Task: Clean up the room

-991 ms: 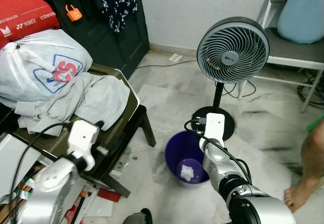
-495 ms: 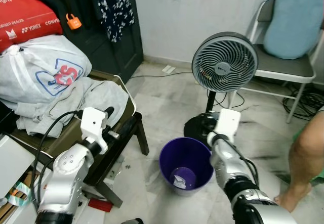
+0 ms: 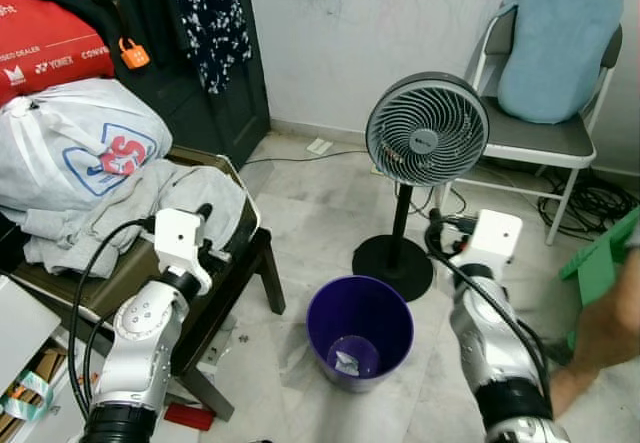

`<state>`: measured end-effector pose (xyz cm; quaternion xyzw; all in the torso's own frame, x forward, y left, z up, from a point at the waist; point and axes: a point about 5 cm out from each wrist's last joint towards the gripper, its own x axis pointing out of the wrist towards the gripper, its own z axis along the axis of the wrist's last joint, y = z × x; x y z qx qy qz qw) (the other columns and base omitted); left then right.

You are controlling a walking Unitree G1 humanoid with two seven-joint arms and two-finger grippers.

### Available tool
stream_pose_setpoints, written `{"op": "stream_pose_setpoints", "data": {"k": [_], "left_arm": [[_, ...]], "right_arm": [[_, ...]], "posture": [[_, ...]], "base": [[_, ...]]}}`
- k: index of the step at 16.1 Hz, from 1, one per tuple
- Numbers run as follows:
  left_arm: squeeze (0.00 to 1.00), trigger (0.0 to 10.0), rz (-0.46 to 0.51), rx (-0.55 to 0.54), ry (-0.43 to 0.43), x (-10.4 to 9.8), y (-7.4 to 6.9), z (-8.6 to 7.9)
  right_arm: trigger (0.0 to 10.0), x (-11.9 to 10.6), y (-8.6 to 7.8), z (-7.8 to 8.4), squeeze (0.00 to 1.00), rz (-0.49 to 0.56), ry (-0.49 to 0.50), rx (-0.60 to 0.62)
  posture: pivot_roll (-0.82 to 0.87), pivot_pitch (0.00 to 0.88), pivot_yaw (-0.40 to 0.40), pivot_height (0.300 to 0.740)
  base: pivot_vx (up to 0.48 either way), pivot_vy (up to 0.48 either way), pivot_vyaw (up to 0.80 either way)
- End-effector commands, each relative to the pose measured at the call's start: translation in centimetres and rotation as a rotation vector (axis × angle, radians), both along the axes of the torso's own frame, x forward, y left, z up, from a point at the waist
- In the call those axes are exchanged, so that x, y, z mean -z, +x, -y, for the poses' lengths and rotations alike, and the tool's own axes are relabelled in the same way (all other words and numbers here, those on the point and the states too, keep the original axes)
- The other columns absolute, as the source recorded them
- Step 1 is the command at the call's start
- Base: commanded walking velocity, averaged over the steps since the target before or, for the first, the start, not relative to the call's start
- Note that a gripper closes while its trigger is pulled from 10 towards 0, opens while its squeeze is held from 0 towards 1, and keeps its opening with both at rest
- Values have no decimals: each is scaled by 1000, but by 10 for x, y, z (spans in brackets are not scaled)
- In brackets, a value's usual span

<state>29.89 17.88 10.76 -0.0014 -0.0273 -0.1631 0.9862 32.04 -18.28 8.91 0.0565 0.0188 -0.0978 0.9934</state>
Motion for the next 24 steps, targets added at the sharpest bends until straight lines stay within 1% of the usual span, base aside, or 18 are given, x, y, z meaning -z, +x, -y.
{"op": "stream_pose_setpoints", "data": {"k": [1,2,3,5,6,7,8,9,10,12,16,20,24], "left_arm": [[0,10000,27,-32,1,-3,-2,-5],[0,10000,26,-45,-6,-3,-5,-8],[0,10000,24,-49,-9,-2,-6,-10],[0,10000,20,-121,-21,0,-15,-23],[0,10000,21,-126,-23,0,-17,-24],[0,10000,13,-117,-17,3,-19,-21],[0,10000,-1,-105,-15,7,-20,-17],[0,10000,-12,-113,-27,8,-21,-16],[0,10000,-41,-90,-52,12,-21,-9],[0,10000,-40,-47,-47,13,-21,3],[0,10000,-30,-58,-49,10,-18,0],[0,10000,-30,-71,-44,10,-18,-2],[0,10000,-39,-48,-48,11,-19,4]], "right_arm": [[10000,-4,-5,-2,227,2,-20,-21],[10000,-7,-9,-2,0,8,-51,-36],[10000,-9,-11,-3,0,11,-65,-45],[10000,-10,-27,-3,0,6,-107,-62],[10000,-10,-30,-3,0,5,-113,-65],[10000,-9,-34,-5,0,-8,-138,-102],[10000,-8,-35,-7,0,-14,-137,-121],[10000,-8,-35,-7,0,-18,-130,-121],[10000,-10,-33,-10,0,-21,-129,-121],[10000,-15,-35,-14,0,-19,-124,-123],[10000,-12,-38,-13,0,-36,-138,-146],[10000,-15,-32,-15,0,-45,-121,-141],[10000,-13,-34,-13,0,-51,-122,-123]], "posture": [[-147,0,61,740],[-144,0,58,740],[-144,0,58,740],[-141,0,41,740],[-141,0,41,740],[-142,0,35,740],[-143,0,38,740],[-148,0,43,740],[-158,0,50,740],[-165,0,52,740],[-157,0,28,740],[-151,0,25,740],[-156,0,33,740]], "base": [[0,0,0],[0,0,0],[0,0,0],[0,0,0],[0,0,0],[0,0,800],[0,0,800],[0,0,800],[0,0,800],[0,0,800],[0,0,800],[0,0,800],[0,0,586]]}}
